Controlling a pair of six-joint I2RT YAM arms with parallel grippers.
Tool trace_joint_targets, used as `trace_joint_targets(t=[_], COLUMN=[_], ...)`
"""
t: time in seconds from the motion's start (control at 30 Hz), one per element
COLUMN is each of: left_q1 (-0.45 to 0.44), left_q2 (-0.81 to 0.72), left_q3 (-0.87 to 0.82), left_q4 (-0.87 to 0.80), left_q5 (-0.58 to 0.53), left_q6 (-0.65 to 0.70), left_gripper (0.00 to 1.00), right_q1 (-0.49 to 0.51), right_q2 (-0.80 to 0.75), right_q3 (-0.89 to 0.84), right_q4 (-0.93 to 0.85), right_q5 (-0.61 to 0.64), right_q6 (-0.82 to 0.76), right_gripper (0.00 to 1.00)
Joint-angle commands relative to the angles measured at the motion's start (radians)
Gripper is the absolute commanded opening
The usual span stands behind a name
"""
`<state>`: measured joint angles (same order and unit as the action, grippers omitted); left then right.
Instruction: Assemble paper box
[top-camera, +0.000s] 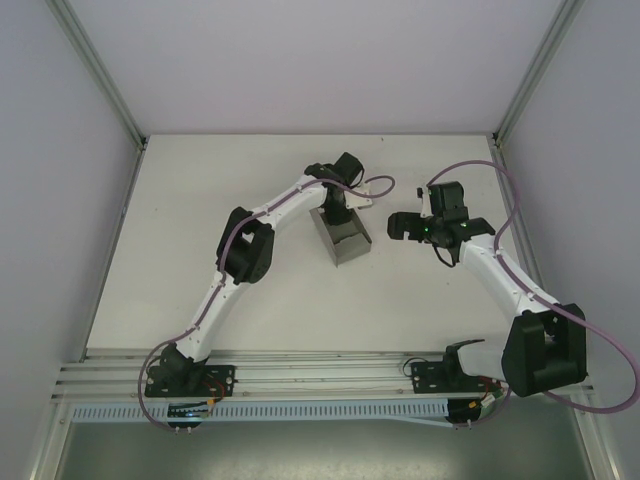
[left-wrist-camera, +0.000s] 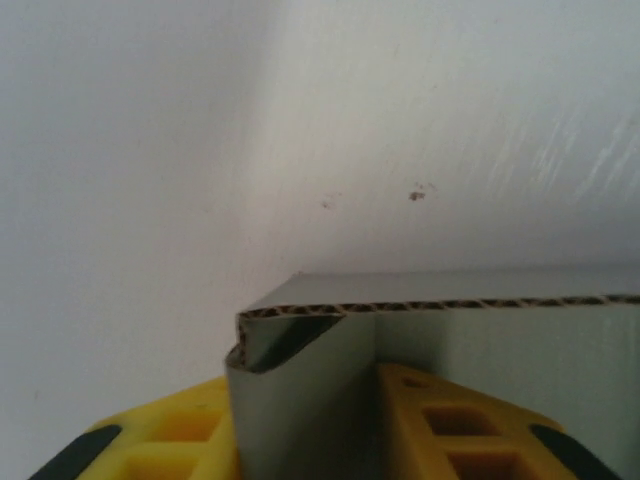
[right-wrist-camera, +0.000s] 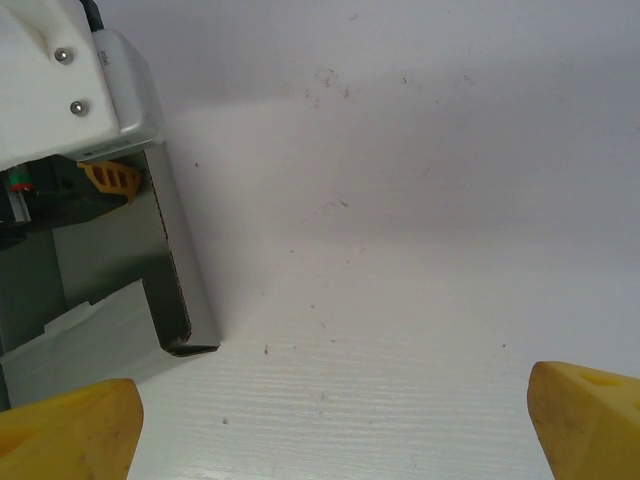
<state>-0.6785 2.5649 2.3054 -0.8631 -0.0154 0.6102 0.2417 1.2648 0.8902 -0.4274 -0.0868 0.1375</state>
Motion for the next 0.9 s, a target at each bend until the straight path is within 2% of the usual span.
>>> trace_joint_targets(t=[0.0,0.03,0.2,0.37,0.43,0.53,0.63,0.87], left_q1=[0.01,0.011,0.011,0.008,0.008,0.008,0.005,-0.017], left_q2=[0.015,0.007,-0.047,-0.164,-0.246,-0.391,-0.548,-0.904], left_q3=[-0.022,-0.027,-0.002,0.067,0.039,-0.086,-0.264,-0.72], left_q4=[0.005,0.027,0.108,0.108,0.114,0.172,0.286,0.745], left_q5=[-0.031,-0.054,-0.239,-0.5,-0.543,-0.557,-0.538,-0.489], left_q6=[-0.029,-0.048,-0.182,-0.456,-0.569,-0.701,-0.767,-0.752], left_gripper=[0.11,0.0,0.0,0.0,0.0,0.0,0.0,0.0], right_q1=[-0.003,-0.003,-0.002,0.034,0.074,0.114,0.098,0.053], right_q2=[-0.008,-0.01,-0.037,-0.083,-0.081,-0.065,-0.061,-0.073], right_q3=[-0.005,-0.008,-0.007,-0.007,0.005,0.024,0.044,0.125], right_q4=[-0.026,-0.024,-0.002,0.103,0.164,0.246,0.284,0.359], right_q5=[0.019,0.023,0.072,0.156,0.144,0.104,0.049,-0.193], right_q6=[0.006,0.007,0.033,0.122,0.14,0.15,0.156,0.09], right_gripper=[0.99,0.99,0.99,0.99,0.99,0.95,0.94,0.91])
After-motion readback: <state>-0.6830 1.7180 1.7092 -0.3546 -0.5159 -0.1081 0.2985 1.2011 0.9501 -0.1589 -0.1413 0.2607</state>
